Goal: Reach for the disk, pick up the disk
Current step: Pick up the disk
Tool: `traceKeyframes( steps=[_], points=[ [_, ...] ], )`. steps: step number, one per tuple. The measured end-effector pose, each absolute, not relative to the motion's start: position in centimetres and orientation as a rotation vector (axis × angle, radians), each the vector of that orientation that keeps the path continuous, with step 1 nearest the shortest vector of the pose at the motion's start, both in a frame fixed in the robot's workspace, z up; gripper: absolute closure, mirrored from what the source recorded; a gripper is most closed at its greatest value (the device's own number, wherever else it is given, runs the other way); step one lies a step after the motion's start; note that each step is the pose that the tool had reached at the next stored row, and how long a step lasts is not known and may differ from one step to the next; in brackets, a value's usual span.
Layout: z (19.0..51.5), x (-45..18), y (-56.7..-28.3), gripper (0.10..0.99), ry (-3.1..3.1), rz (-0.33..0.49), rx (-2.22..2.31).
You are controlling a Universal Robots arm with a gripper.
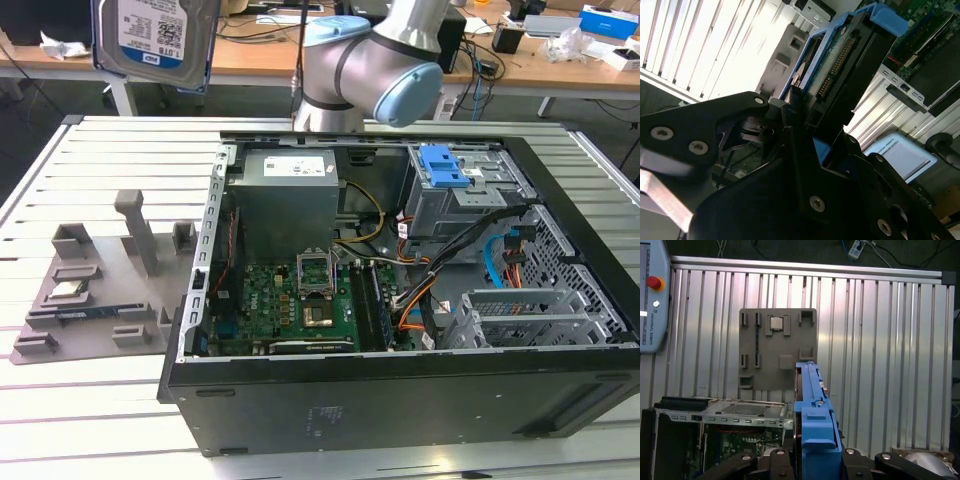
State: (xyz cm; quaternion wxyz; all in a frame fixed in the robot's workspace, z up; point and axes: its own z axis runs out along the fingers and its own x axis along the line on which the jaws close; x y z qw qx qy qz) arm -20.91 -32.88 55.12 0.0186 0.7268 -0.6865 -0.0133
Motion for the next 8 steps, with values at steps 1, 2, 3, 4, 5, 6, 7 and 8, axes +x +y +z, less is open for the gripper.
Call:
traceKeyframes(
  steps=[1, 2, 3, 4, 5, 6, 7, 8],
  points=[
    [55.1, -20.7, -32.9, 0.722, -2.131, -0.041, 2.256],
    [55.0, -20.4, -32.9, 0.722, -2.131, -0.042, 2.256],
    [54.9, -20.1, -32.9, 0.722, -2.131, -0.042, 2.256],
    [54.8, -19.7, -32.9, 0.722, -2.131, -0.042, 2.256],
    [54.8, -19.6, -32.9, 0.722, -2.131, -0.042, 2.256],
    [54.7, -19.4, -32.9, 0.722, -2.131, -0.041, 2.256],
    [54.7, -19.1, -32.9, 0.722, -2.131, -0.041, 2.256],
    [54.6, -18.8, -32.9, 0.722, -2.130, -0.041, 2.256]
  ],
)
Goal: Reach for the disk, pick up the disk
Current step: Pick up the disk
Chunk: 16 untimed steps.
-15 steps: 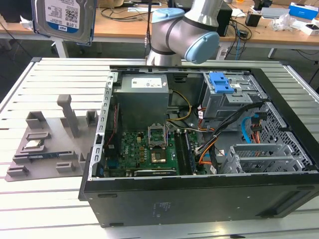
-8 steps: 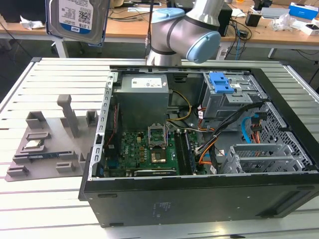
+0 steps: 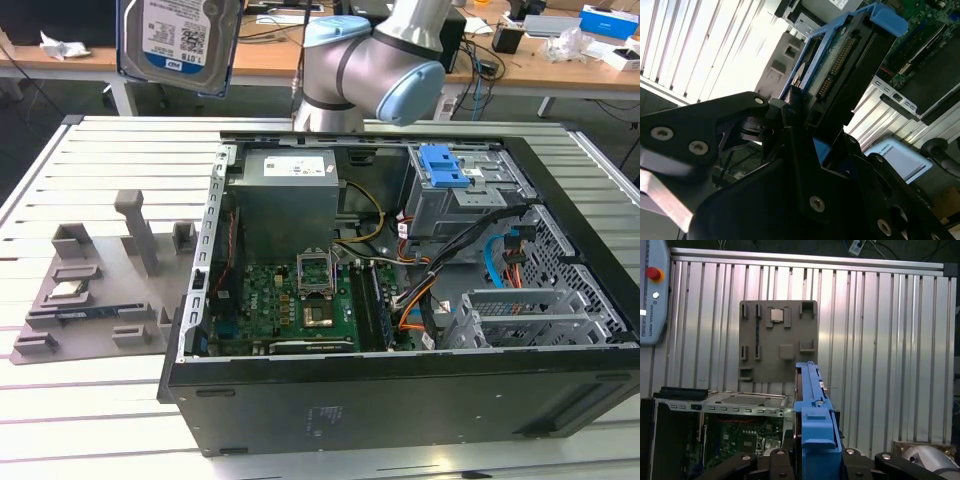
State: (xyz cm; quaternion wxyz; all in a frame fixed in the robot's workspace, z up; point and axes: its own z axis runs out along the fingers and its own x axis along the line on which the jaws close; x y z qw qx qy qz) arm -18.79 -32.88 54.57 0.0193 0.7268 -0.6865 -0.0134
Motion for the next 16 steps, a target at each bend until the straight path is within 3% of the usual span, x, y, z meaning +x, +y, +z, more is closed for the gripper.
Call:
traceKeyframes(
  steps=[16],
  points=[
    [54.2, -12.7, -32.9, 0.722, -2.129, -0.042, 2.254]
  ],
)
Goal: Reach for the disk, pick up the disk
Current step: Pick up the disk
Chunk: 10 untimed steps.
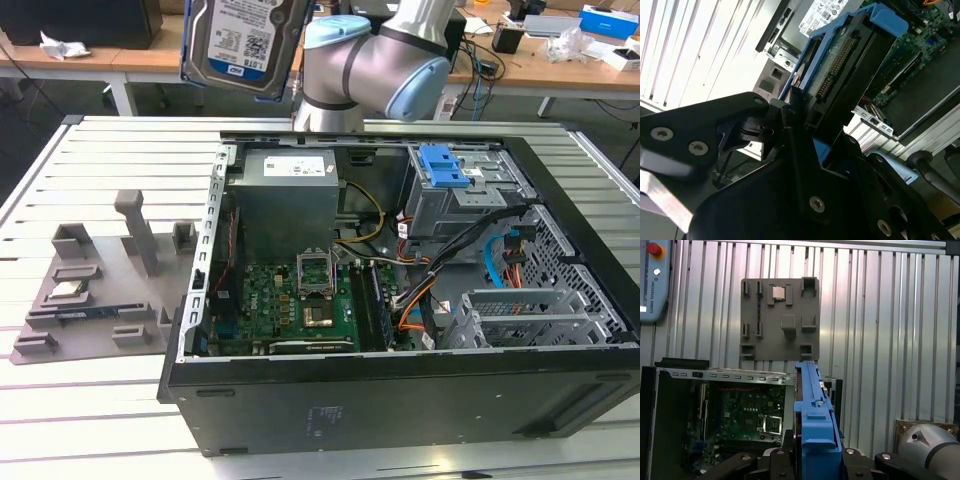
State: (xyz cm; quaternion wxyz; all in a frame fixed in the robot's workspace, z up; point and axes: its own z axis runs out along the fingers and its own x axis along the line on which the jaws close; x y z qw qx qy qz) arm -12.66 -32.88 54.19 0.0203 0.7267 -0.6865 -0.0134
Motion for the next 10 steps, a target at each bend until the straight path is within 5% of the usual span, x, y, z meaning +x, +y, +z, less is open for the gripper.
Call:
traceKeyframes(
  steps=[10],
  points=[
    [54.2, -7.8, -32.9, 0.722, -2.129, -0.042, 2.254]
  ],
)
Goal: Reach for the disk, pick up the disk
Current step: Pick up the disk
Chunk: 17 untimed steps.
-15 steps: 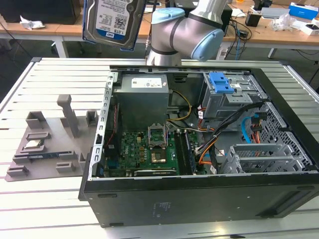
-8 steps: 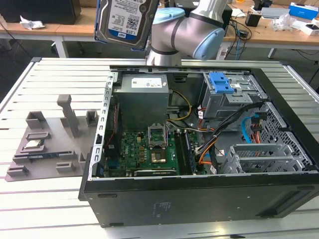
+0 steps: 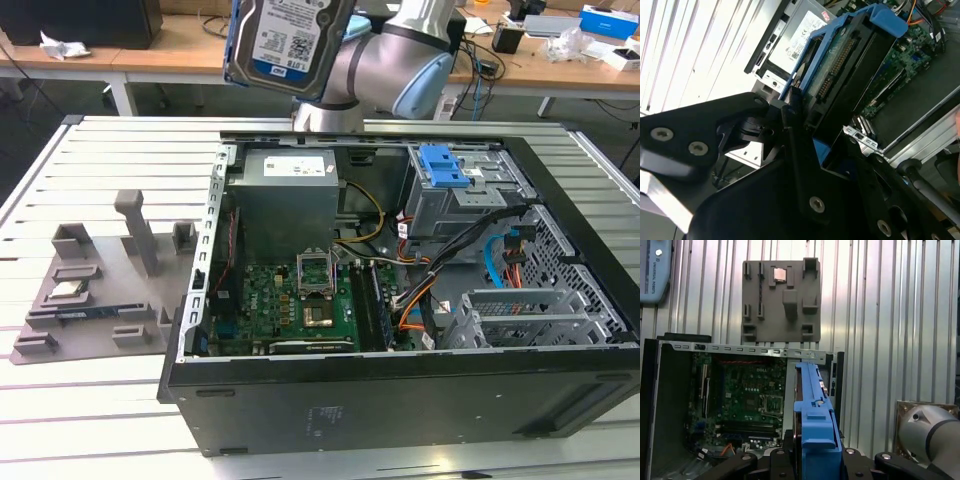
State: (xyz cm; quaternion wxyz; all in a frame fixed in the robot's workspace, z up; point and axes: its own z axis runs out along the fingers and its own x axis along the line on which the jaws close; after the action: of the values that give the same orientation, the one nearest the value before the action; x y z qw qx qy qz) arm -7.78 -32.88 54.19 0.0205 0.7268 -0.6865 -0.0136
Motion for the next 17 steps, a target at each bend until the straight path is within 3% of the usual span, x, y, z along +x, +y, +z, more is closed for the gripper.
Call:
traceKeyframes(
  steps=[17],
  points=[
    [54.2, -0.8, -32.9, 0.722, -2.129, -0.043, 2.254]
  ],
)
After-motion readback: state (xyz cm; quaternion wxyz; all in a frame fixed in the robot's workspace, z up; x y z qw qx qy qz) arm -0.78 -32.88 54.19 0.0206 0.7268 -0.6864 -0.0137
